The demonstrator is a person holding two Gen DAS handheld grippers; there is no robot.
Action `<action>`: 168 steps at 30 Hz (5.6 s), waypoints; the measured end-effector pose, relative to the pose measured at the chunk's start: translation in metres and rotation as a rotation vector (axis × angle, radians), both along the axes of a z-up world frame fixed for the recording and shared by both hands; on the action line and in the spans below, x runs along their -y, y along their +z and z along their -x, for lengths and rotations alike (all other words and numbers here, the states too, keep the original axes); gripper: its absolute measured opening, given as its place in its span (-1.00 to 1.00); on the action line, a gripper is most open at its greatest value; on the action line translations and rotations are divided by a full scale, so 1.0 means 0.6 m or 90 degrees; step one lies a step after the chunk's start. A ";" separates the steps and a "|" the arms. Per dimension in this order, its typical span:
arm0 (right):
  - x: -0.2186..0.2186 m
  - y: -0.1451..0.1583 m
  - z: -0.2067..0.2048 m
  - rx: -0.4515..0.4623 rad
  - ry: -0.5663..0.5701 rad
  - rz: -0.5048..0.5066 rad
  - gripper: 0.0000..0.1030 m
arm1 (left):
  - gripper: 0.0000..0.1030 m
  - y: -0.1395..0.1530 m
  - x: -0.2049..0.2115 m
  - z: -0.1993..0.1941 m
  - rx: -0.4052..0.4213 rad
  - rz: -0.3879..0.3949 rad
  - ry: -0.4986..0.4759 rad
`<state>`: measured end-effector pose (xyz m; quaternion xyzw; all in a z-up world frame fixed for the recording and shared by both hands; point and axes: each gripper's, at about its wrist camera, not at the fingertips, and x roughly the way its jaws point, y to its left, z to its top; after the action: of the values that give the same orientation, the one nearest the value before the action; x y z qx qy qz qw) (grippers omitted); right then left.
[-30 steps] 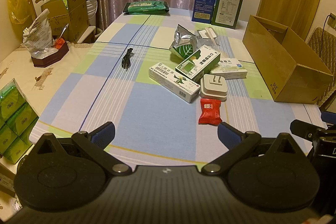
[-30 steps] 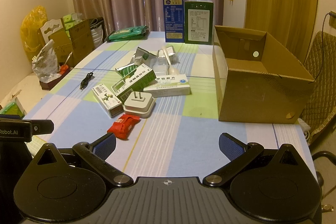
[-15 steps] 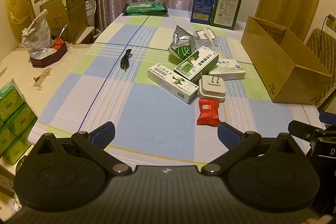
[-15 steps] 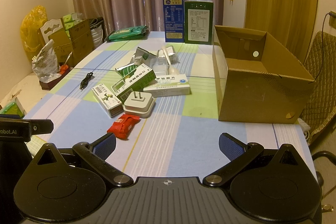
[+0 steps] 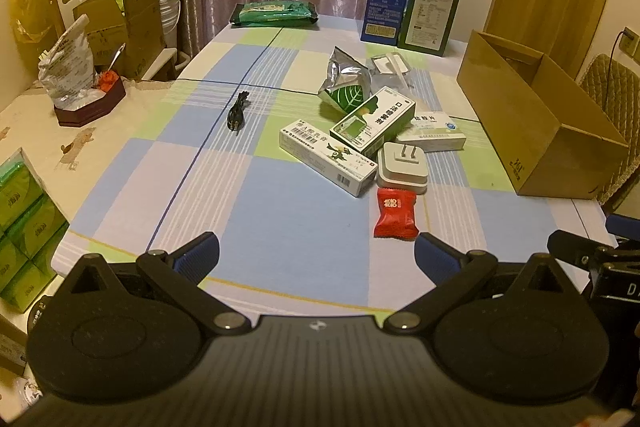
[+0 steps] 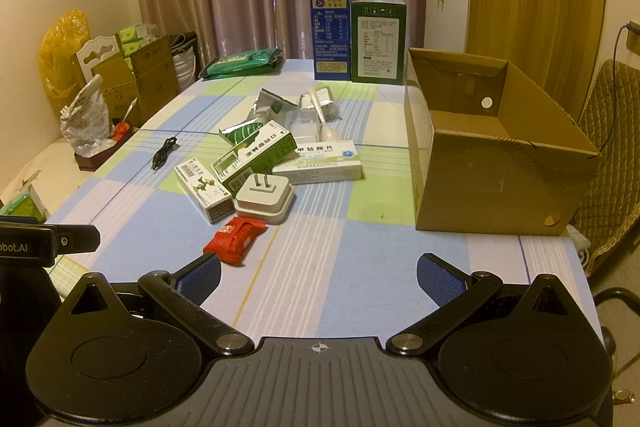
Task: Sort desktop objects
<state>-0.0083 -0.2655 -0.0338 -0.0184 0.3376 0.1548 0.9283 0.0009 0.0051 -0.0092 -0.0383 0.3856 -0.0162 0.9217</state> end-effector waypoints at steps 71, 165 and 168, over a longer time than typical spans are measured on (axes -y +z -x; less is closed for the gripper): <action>-0.174 -0.150 -0.153 -0.068 -0.008 0.035 -0.44 | 0.98 -0.089 -0.047 -0.250 -0.046 0.009 -0.079; 0.183 0.133 -0.226 0.102 -0.236 -0.006 -0.44 | -0.36 0.095 0.353 -0.267 0.110 0.019 -0.261; 0.219 0.128 -0.253 0.087 -0.239 0.001 -0.44 | -0.36 0.080 0.400 -0.286 0.106 0.027 -0.276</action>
<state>0.1437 -0.3971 0.0430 0.0334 0.2715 -0.0228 0.9616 0.1726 -0.2348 0.0391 0.0272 0.3072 -0.2250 0.9243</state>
